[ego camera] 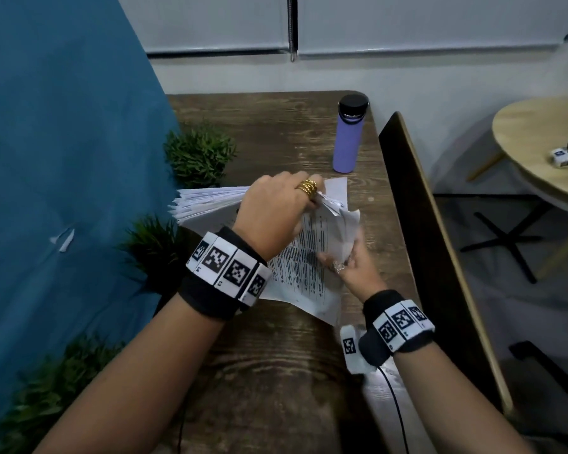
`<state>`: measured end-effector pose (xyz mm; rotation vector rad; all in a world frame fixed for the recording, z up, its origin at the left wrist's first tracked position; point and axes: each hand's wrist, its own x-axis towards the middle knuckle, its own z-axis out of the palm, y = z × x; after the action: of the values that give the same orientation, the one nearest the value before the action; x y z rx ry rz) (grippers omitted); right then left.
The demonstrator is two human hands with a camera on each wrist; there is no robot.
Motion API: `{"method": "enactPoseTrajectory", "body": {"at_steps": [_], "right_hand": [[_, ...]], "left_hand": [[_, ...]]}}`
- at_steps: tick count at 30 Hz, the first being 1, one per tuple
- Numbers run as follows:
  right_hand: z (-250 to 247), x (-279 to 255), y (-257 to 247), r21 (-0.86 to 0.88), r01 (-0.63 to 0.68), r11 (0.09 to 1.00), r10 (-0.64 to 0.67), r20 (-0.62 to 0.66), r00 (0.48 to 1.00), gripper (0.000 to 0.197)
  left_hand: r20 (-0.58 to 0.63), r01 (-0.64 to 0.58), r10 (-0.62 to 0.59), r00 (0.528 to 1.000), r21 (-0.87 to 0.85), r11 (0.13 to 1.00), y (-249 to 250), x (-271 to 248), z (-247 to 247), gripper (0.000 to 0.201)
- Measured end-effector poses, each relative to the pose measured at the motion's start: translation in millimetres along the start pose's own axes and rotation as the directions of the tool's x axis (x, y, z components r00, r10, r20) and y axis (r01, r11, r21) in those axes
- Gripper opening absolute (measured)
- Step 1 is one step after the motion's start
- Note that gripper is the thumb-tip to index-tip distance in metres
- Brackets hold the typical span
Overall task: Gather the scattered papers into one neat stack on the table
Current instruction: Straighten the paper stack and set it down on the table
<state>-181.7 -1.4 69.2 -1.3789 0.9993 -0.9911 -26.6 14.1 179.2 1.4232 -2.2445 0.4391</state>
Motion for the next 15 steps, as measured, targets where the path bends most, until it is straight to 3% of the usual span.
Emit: {"method": "enactPoseTrajectory", "body": {"at_steps": [1,3,5,7,8,12,13,14,15], "right_hand": [[-1.7,-0.8,-3.4,-0.102,0.141,0.985,-0.153,-0.123,0.981,0.055],[-4.2,-1.3,-13.4,-0.250,0.387,0.887,-0.449,-0.278,0.849,0.038],[-2.8,1.6,-26.2,-0.233,0.473,0.850,-0.526,-0.296,0.797,0.018],[0.5,3.4,-38.4,-0.155,0.486,0.860,-0.510,-0.265,0.818,0.020],[1.8,3.7,-43.1,-0.142,0.483,0.864,-0.503,-0.270,0.821,0.023],[3.3,4.1,-55.3,-0.225,0.509,0.831,-0.555,-0.279,0.784,0.018],[1.7,2.4,-56.6,-0.224,0.486,0.845,-0.529,-0.219,0.820,0.010],[-2.4,0.5,-56.1,-0.251,0.427,0.869,-0.473,-0.160,0.867,0.016],[-8.9,-2.1,-54.4,-0.341,0.359,0.869,-0.418,-0.118,0.901,0.035]], "left_hand": [[-0.036,0.007,-0.007,0.999,-0.007,1.000,-2.1,0.0,-1.4,0.029],[-0.115,0.071,-0.081,0.990,-0.090,0.993,-5.9,1.0,-6.8,0.037],[-0.137,0.199,-0.231,0.963,-0.212,0.957,-7.1,2.9,-13.2,0.055],[-0.154,0.291,-0.343,0.927,-0.285,0.913,-8.8,3.2,-17.0,0.070],[-0.153,0.320,-0.384,0.910,-0.327,0.889,-10.7,2.9,-18.4,0.068],[-0.130,0.336,-0.469,0.874,-0.535,0.775,-18.8,-11.2,-14.8,0.020],[-0.112,0.356,-0.524,0.844,-0.613,0.705,-20.8,-19.0,-11.3,0.016],[-0.088,0.383,-0.593,0.801,-0.686,0.619,-22.9,-27.9,-8.3,0.018],[-0.063,0.409,-0.659,0.749,-0.739,0.535,-26.4,-37.4,-4.9,0.021]]}}
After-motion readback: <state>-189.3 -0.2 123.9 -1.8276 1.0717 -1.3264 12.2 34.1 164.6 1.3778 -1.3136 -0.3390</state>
